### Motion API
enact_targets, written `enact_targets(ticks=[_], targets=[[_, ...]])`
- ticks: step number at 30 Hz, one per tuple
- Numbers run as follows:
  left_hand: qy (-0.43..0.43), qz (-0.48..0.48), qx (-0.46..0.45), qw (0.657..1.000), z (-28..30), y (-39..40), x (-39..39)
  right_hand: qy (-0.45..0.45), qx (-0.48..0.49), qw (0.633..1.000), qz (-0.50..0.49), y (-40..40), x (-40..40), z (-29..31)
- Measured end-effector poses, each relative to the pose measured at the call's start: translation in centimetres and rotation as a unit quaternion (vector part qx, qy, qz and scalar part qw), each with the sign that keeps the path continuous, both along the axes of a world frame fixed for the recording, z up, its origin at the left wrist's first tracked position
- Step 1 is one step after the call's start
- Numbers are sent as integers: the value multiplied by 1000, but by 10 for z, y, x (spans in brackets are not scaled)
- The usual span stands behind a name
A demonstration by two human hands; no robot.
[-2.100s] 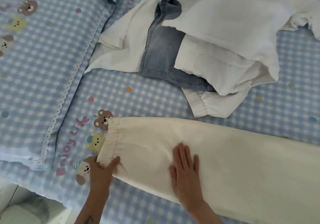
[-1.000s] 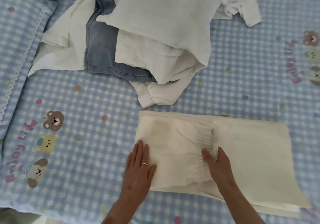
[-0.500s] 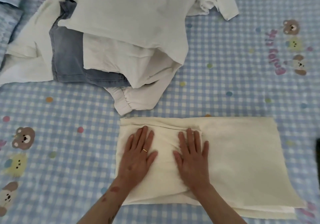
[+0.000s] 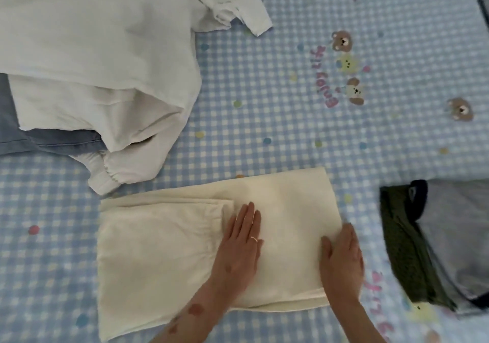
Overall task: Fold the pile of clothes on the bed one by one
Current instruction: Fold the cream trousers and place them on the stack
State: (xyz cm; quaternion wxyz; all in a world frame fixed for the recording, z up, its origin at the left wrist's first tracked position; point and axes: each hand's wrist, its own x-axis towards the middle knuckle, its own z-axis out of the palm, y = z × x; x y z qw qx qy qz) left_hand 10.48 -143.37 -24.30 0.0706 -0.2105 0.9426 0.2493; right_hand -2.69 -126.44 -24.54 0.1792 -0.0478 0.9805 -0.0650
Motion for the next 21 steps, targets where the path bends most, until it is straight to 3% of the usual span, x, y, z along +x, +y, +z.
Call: enact_targets(ticks=[5, 9, 11, 14, 18, 21], targets=[[-45, -39, 10, 998, -11, -14, -113, 2, -37, 995, 88, 27, 2, 6], [-80, -94, 51, 991, -13, -18, -184, -36, -31, 998, 47, 44, 5, 9], [-120, -93, 126, 980, -8, -16, -205, -73, -40, 996, 25, 55, 8, 9], [-167, -105, 223, 955, -1, -21, -218, -122, -153, 980, -28, 61, 12, 17], [-115, -86, 288, 947, 22, -52, -208, -116, -262, 950, -124, 46, 13, 49], [-58, -42, 357, 932, 42, -91, -174, -71, -337, 936, -76, 19, 29, 79]])
